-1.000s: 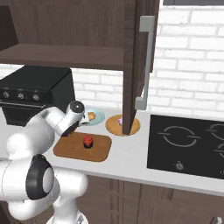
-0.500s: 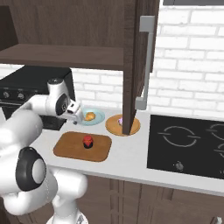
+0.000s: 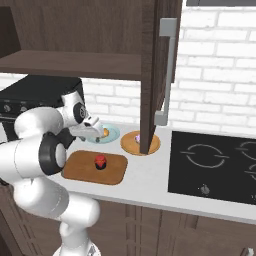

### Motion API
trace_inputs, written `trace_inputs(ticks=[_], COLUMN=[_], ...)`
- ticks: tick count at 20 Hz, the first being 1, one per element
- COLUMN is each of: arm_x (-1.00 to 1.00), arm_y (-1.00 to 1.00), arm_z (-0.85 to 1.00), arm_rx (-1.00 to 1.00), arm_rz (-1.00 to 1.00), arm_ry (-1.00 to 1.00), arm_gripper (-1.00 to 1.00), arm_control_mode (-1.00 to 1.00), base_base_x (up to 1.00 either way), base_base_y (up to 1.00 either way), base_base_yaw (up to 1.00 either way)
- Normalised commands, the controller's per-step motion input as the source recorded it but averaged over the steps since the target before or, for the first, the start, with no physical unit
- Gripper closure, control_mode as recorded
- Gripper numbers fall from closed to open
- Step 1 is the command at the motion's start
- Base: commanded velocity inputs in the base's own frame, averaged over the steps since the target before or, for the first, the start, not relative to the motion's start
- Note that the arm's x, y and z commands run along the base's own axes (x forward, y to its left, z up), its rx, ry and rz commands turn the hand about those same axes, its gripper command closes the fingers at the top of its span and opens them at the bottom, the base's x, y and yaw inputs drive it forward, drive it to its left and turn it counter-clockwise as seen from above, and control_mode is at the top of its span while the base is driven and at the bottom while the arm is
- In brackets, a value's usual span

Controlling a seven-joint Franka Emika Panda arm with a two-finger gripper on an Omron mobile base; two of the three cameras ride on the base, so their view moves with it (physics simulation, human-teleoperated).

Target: From the different types of pastries on the counter, select a croissant and place it on the cutting board. Then retrieve a jar of jam from the cabinet and place it alongside the croissant on the cutting board.

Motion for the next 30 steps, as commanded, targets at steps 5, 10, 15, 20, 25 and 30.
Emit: trace_inputs(ticks=[5,10,15,20,25,30], arm_x=[0.34,0.14,0.47,0.93,0.90,0.64], arm_y=[-0.37,-0.17,0.24,0.08,0.01,0.01], arm_z=[0.21,0.01,-0.27,-0.02,-0.07,-0.32], arm_rx=[0.40,0.12,0.00,-0.02,-0.01,-0.01], arm_rz=[0.00,0.00,0.00,0.00,0.00,0.03], arm_ry=[0.01,0.00,0.00,0.00,0.00,0.00], arm_gripper=[-1.00,-1.00,-1.00,-1.00,-1.00,-1.00], arm_control_mode=[-1.00,-1.00,-1.00,-1.00,-1.00,-1.00], base_base_x=[0.00,0.00,0.00,0.00,0.00,0.00], base_base_y=[0.00,0.00,0.00,0.00,0.00,0.00], base_base_yaw=[0.00,0.00,0.00,0.00,0.00,0.00])
